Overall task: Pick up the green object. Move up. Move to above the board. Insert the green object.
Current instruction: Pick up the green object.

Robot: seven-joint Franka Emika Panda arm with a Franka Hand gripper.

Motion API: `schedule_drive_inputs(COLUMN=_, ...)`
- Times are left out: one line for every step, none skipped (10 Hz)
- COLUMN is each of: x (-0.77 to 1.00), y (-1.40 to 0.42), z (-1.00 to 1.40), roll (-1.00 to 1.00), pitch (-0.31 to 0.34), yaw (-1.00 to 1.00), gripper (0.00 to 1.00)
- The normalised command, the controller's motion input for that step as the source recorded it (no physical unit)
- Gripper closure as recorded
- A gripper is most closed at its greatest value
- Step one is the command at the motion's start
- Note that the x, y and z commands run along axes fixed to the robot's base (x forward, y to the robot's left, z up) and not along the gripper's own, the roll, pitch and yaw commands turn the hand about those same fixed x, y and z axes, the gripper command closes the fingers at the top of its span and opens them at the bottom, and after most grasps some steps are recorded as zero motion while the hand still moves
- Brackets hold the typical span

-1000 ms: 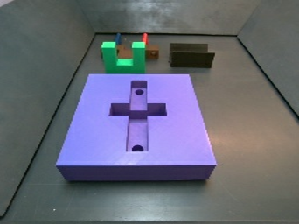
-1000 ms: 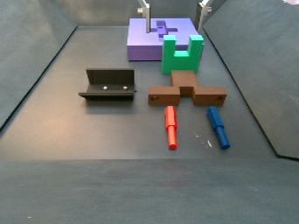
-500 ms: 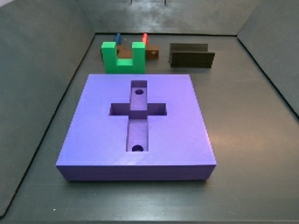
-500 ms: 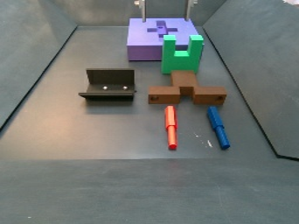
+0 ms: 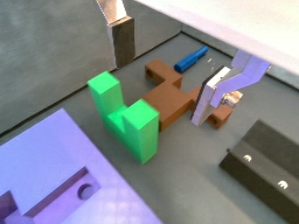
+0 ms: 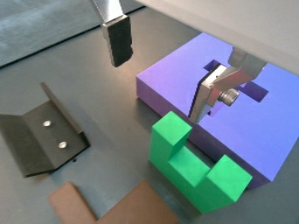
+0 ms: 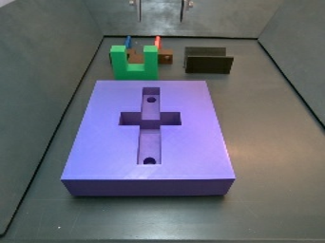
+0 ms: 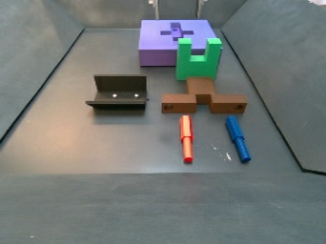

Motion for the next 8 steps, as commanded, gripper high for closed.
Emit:
schedule_drive_inputs(x=0.00, y=-0.22, z=-0.51, roll=0.31, pitch=-0.016, yaw=0.00, gripper=0.00)
schedule_drive_inputs(x=0.00, y=-0.17, z=-0.49, roll=0.30, pitch=0.000, yaw=0.00, gripper=0.00)
schedule_drive_inputs(x=0.00, y=-0.07, z=-0.46, roll=0.29, pitch=0.000, yaw=0.00, gripper=0.00)
schedule_drive_inputs(x=0.00, y=0.00, z=-0.41, roll=0.27, pitch=0.000, yaw=0.00, gripper=0.00)
schedule_drive_inputs(x=-0.07, y=0.00, z=-0.36, roll=0.21, pitch=0.000, yaw=0.00, gripper=0.00)
schedule_drive_inputs(x=-0.07, y=0.00, z=-0.33, roll=0.14, pitch=0.000, yaw=0.00, gripper=0.00)
schedule_drive_inputs(x=-0.07, y=0.00, z=-0.30, roll=0.10, pitch=0.000, yaw=0.00, gripper=0.00)
schedule_drive_inputs(x=-0.07, y=0.00, z=-0.30, roll=0.04, pitch=0.000, yaw=0.00, gripper=0.00)
